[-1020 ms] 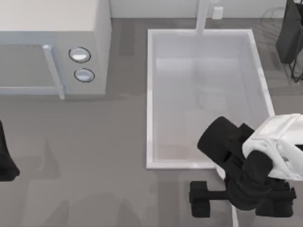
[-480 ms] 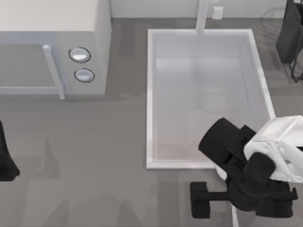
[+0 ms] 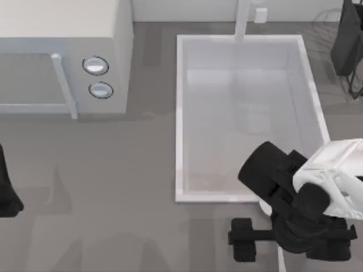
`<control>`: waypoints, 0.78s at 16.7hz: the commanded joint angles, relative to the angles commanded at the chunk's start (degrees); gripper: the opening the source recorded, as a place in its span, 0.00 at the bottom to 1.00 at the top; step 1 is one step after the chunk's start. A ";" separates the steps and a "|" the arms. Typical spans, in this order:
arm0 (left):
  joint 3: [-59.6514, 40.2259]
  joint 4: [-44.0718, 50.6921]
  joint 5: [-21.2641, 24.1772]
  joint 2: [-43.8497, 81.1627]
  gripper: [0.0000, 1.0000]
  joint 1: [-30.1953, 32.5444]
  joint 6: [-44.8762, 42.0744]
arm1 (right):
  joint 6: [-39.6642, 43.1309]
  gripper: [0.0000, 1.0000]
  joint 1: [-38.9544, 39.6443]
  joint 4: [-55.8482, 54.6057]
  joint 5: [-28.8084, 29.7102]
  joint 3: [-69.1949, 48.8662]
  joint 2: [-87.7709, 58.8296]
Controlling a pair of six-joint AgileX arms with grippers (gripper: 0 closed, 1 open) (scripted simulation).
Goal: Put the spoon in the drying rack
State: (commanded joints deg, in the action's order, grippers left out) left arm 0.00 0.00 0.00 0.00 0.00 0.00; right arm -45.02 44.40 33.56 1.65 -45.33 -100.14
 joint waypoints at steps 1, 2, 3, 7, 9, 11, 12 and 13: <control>0.00 0.00 0.00 0.00 1.00 0.00 0.00 | 0.00 0.17 0.00 0.00 0.00 0.00 0.00; 0.00 0.00 0.00 0.00 1.00 0.00 0.00 | 0.00 0.10 0.00 0.00 0.00 0.00 0.00; 0.00 0.00 0.00 0.00 1.00 0.00 0.00 | 0.00 0.02 0.00 0.00 0.00 0.00 0.00; 0.00 0.00 0.00 0.00 1.00 0.00 0.00 | 0.00 0.00 0.00 0.00 0.00 0.00 0.00; 0.00 0.00 0.00 0.00 1.00 0.00 0.00 | 0.00 0.00 0.00 0.00 0.00 0.00 0.00; 0.00 0.00 0.00 0.00 1.00 0.00 0.00 | 0.00 0.00 0.00 0.00 0.00 0.00 0.00; 0.00 0.00 0.00 0.00 1.00 0.00 0.00 | 0.36 0.00 0.25 4.03 0.97 -1.55 3.49; 0.00 0.00 0.00 0.00 1.00 0.00 0.00 | 0.35 0.00 0.27 4.16 0.97 -1.68 3.50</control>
State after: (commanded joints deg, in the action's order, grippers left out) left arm 0.00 0.00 0.00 0.00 0.00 0.00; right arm -44.67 44.66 37.72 2.62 -47.01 -96.64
